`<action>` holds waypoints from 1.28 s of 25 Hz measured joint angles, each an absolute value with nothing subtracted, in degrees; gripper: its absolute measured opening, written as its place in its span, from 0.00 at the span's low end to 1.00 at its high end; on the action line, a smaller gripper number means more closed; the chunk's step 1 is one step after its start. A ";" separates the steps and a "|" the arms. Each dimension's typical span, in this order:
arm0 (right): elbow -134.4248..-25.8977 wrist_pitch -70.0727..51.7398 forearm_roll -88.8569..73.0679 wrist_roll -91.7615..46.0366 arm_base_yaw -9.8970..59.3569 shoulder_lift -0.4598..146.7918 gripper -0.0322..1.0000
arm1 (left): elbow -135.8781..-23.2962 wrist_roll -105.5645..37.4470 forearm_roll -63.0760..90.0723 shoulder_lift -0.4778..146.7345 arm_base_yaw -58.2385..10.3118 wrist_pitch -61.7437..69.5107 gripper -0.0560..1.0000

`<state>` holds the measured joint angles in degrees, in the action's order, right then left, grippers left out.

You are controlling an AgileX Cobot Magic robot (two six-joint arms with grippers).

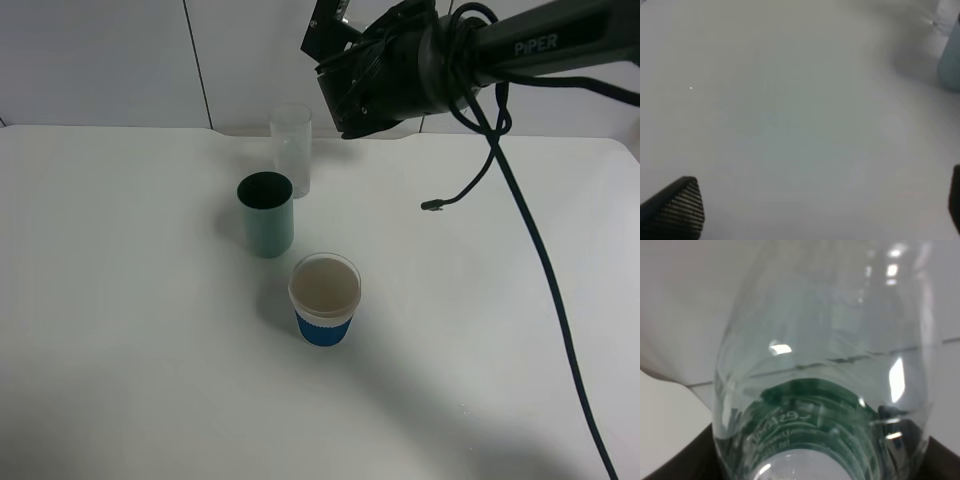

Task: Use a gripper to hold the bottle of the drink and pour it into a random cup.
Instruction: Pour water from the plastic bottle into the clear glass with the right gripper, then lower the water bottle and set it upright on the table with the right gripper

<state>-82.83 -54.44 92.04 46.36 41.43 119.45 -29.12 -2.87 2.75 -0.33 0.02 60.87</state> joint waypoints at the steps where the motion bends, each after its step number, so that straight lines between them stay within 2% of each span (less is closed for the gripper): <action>1: -82.83 -53.99 91.13 46.93 41.43 118.90 0.57 | -29.12 -2.87 2.75 -0.33 0.02 60.87 0.99; 11: -82.83 -50.22 83.82 50.85 39.02 113.04 0.57 | -29.12 -2.87 2.75 -0.33 0.02 60.87 0.99; 20: -82.83 -42.56 69.67 48.05 36.66 110.37 0.57 | -29.12 -2.87 2.75 -0.33 0.02 60.87 0.99; 25: -82.83 -40.68 60.43 38.15 35.89 109.89 0.57 | -29.12 -2.87 2.75 -0.33 0.02 60.87 0.99; 32: -82.83 -35.51 38.19 12.70 34.76 109.89 0.57 | -29.12 -2.87 2.75 -0.33 0.02 60.87 0.99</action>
